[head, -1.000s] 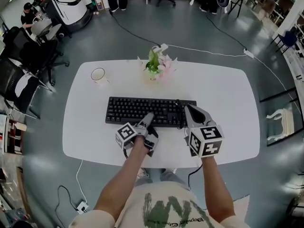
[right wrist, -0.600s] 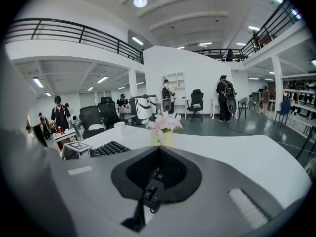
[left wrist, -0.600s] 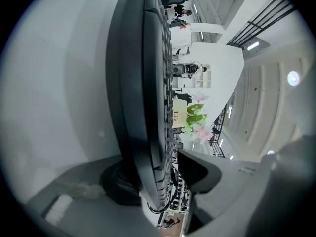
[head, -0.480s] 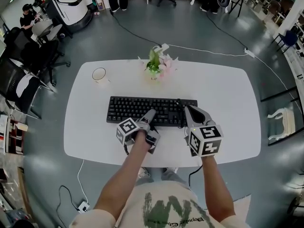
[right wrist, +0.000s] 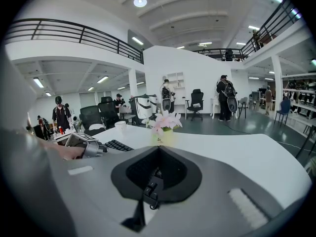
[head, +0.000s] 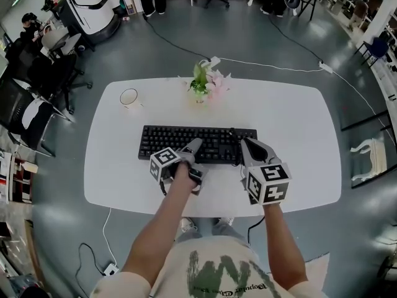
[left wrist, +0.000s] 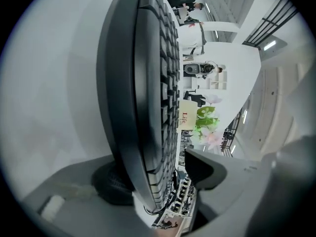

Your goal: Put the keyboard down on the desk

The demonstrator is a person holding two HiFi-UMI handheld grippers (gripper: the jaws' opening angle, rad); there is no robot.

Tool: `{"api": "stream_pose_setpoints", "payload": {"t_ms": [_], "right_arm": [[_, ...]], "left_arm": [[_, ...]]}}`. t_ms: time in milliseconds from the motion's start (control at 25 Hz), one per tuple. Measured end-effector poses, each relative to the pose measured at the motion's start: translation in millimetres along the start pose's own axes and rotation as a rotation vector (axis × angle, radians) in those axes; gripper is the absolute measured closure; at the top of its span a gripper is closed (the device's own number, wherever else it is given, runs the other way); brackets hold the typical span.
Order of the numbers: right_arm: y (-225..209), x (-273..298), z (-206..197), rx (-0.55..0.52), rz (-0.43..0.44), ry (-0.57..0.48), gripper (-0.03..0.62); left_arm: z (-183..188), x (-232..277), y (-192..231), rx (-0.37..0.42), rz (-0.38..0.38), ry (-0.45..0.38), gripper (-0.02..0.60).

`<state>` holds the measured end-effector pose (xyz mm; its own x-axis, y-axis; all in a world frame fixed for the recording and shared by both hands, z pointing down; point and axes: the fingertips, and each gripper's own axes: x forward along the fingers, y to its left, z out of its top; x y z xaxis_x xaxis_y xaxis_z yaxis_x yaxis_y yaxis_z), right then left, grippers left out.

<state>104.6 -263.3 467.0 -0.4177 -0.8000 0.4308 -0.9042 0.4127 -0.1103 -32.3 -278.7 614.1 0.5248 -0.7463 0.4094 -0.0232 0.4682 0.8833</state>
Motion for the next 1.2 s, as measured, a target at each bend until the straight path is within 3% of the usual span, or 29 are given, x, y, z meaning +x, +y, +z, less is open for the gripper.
{"api": "stream_pose_setpoints", "payload": {"t_ms": [440, 1200], "right_arm": [[4.0, -3.2, -0.5, -0.003, 0.004, -0.002, 0.595], [7.5, -9.8, -6.6, 0.01, -0.021, -0.012, 0.595]], "left_arm": [[-5.4, -4.2, -2.6, -0.031, 0.044, 0.023, 0.19], [-9.5, -22.0, 10.5, -0.029, 0.067, 0.039, 0.169]]}}
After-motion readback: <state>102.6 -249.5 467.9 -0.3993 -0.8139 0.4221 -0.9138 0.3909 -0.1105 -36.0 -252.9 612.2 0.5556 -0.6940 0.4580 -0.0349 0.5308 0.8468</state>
